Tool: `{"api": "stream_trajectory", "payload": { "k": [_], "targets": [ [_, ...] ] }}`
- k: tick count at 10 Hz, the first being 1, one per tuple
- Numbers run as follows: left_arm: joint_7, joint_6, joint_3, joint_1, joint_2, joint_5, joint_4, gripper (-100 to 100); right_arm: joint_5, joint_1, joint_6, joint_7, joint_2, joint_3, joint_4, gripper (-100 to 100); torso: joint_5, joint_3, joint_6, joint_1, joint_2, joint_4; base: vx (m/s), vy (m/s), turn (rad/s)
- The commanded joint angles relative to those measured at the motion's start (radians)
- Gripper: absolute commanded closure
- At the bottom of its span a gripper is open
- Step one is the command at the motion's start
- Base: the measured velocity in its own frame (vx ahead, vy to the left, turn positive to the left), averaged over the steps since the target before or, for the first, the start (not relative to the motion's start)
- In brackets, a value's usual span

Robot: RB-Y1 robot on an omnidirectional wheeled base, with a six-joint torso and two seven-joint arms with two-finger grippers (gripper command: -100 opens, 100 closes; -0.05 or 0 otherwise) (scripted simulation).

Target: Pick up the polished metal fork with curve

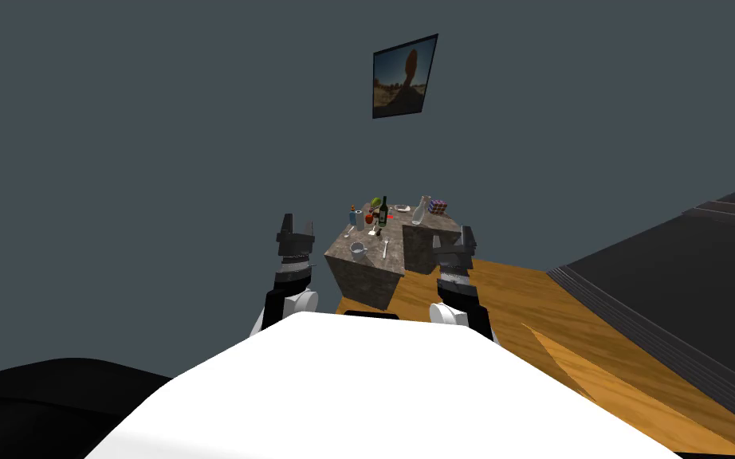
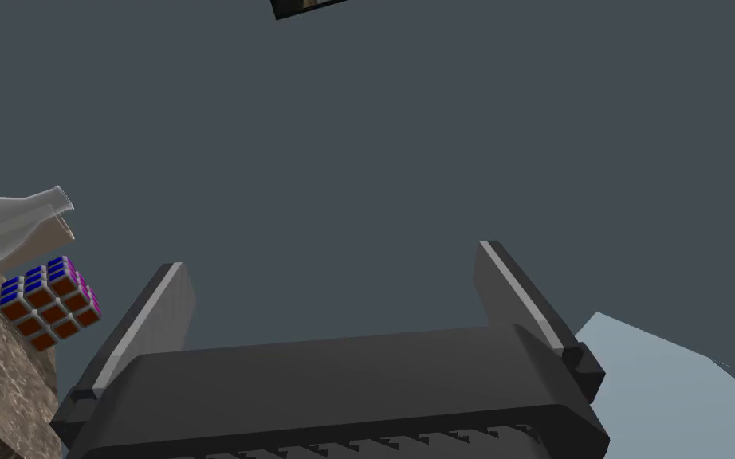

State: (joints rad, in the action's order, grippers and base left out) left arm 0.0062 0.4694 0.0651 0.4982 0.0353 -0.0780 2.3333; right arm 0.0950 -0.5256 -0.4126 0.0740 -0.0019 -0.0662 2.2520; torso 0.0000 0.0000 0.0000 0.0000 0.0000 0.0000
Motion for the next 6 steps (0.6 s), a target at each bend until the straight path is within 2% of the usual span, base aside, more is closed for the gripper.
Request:
{"api": "stream_trajectory", "payload": {
  "k": [1, 3, 6],
  "targets": [
    [0.000, 0.000, 0.000, 0.000, 0.000, 0.000, 0.000, 0, 0.003, 0.011, 0.011, -0.002, -0.032, 0.004, -0.009, -100, 0.000, 0.000, 0.000, 0.000, 0.000, 0.000, -0.004, -0.003, 0.034],
    [0.000, 0.000, 0.000, 0.000, 0.000, 0.000, 0.000, 0, 0.010, 0.036, 0.038, -0.006, -0.082, 0.014, -0.032, -100, 0.000, 0.000, 0.000, -0.001, 0.000, 0.000, -0.011, -0.012, 0.059],
    [0.000, 0.000, 0.000, 0.000, 0.000, 0.000, 0.000, 0, 0.026, 0.099, 0.106, -0.018, -0.164, 0.034, -0.087, -100, 0.000, 0.000, 0.000, -0.002, 0.001, 0.000, -0.017, -0.025, 0.098]
  ]
}}
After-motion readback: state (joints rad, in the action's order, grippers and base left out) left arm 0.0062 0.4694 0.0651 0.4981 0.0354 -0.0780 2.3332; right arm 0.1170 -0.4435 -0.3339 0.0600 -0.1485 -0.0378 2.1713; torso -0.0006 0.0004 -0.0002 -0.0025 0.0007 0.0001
